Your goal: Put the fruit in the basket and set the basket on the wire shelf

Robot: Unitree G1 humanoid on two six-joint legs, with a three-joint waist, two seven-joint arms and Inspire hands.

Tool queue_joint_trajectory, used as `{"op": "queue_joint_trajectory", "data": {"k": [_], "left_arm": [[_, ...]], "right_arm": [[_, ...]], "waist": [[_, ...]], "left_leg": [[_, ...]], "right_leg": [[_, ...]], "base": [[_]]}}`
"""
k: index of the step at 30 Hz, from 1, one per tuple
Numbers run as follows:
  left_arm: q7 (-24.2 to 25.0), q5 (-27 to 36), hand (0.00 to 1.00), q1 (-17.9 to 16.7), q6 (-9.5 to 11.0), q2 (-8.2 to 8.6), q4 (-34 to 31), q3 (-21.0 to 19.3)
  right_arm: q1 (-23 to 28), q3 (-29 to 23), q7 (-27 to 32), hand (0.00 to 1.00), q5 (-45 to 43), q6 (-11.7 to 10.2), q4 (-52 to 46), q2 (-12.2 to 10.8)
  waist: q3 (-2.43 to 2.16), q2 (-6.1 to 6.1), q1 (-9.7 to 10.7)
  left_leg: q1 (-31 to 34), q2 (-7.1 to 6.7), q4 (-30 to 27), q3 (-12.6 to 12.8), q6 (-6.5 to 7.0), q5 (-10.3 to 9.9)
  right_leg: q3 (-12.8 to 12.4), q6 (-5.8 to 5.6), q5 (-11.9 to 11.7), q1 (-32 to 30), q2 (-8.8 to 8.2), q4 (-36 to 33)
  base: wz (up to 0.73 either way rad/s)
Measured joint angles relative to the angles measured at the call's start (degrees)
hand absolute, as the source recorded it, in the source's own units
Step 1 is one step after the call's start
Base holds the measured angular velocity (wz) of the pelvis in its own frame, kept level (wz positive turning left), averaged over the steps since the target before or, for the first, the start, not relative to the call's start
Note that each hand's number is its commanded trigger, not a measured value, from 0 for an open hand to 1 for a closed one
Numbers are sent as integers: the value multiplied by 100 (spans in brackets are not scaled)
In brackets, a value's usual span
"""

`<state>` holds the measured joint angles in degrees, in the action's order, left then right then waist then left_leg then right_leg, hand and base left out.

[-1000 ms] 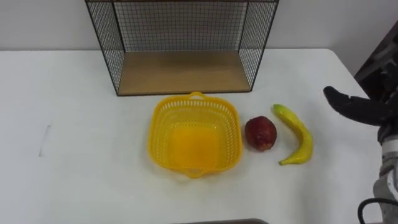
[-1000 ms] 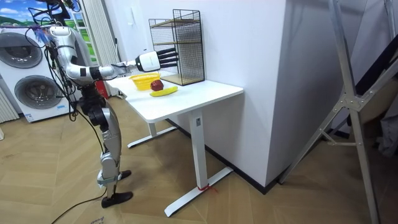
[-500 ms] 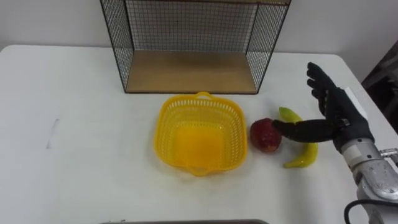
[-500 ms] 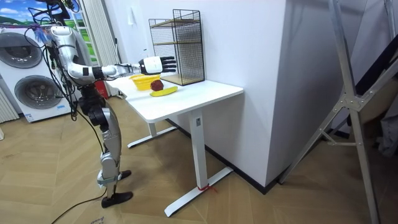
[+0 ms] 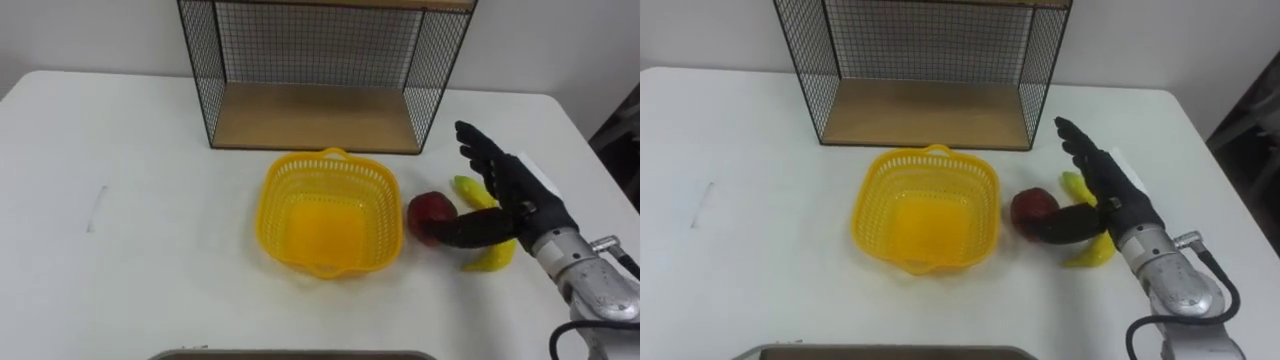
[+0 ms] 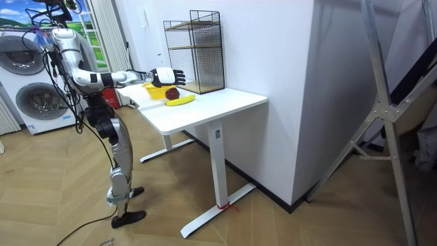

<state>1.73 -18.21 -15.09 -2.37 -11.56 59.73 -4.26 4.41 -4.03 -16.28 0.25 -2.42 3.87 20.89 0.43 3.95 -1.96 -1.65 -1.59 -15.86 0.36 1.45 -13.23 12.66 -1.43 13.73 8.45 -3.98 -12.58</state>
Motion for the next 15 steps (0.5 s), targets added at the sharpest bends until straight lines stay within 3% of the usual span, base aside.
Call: {"op": "queue_joint_trajectory", "data": {"k": [15], "left_arm": [[0, -4, 0, 15, -15, -26, -36, 20]], "right_arm": [[-5, 84, -217, 0, -300, 222, 271, -3]], "waist": [[1, 2, -12]], "left_leg": [[12, -2, -90, -70, -1, -1]], "right_leg": [[46, 2, -1, 58, 8, 0]], "base": [[2]]}}
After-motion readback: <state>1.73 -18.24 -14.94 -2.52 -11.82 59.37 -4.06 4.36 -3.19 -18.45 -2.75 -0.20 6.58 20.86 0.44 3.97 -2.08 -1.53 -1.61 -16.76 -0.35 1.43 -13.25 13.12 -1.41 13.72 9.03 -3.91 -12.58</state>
